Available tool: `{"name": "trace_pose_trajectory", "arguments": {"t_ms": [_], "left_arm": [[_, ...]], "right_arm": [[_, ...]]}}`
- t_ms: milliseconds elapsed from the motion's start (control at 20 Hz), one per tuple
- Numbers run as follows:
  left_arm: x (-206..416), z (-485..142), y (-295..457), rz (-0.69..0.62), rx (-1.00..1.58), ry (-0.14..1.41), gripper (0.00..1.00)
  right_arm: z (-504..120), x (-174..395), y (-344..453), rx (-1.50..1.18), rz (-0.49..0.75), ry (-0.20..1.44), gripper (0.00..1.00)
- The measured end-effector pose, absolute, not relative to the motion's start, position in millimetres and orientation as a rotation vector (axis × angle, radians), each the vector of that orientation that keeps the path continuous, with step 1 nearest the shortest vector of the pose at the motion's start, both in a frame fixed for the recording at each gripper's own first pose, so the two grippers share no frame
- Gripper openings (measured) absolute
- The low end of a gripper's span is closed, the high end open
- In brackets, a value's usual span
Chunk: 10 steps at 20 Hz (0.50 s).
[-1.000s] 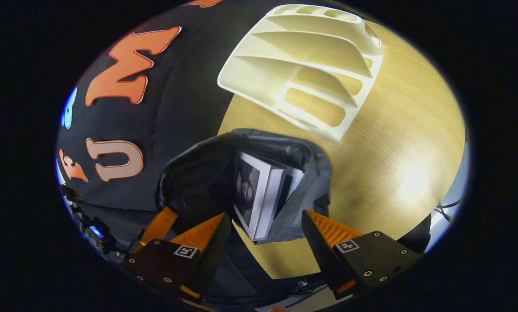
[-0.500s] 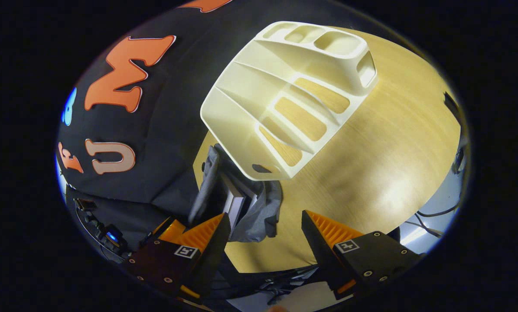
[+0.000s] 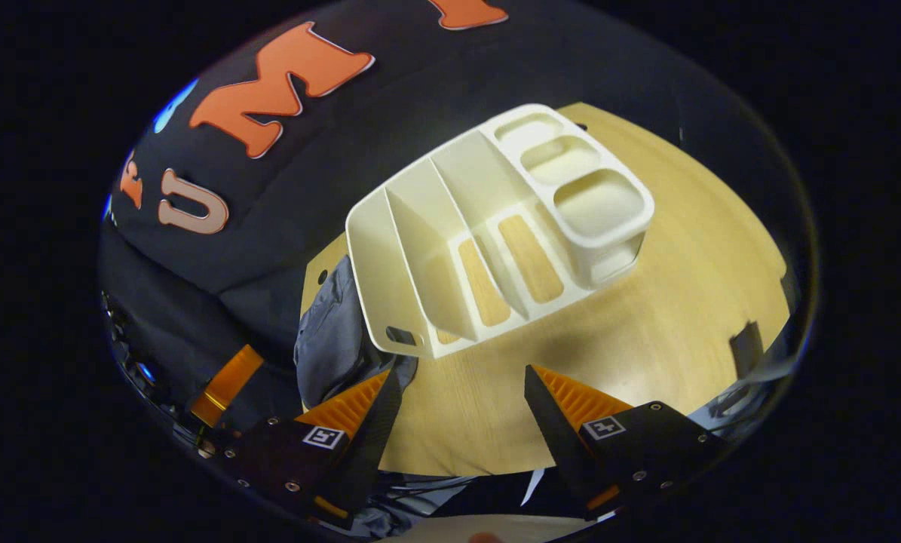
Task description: Open the schoolbag, grab two books from the bookshelf and put them into the schoolbag.
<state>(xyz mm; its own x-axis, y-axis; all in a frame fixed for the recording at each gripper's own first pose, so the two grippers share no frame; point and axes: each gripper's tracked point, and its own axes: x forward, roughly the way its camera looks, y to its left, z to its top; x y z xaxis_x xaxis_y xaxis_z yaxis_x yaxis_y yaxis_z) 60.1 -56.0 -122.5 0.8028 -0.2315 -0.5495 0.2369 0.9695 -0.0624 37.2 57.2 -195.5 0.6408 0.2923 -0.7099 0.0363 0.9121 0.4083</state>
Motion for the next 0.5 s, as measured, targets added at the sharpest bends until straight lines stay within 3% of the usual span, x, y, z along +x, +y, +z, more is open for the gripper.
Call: {"name": "trace_pose_trajectory", "arguments": {"t_ms": [300,500], "left_arm": [[67,-21,-83,-0.217,0.016,0.251,0.99],[65,8,-97,-0.223,0.025,0.140,0.99]], "right_arm": [[-96,66,26,0.212,0.167,0.503,0.98],[-36,64,12,0.120,0.146,0.271,0.98]]}}
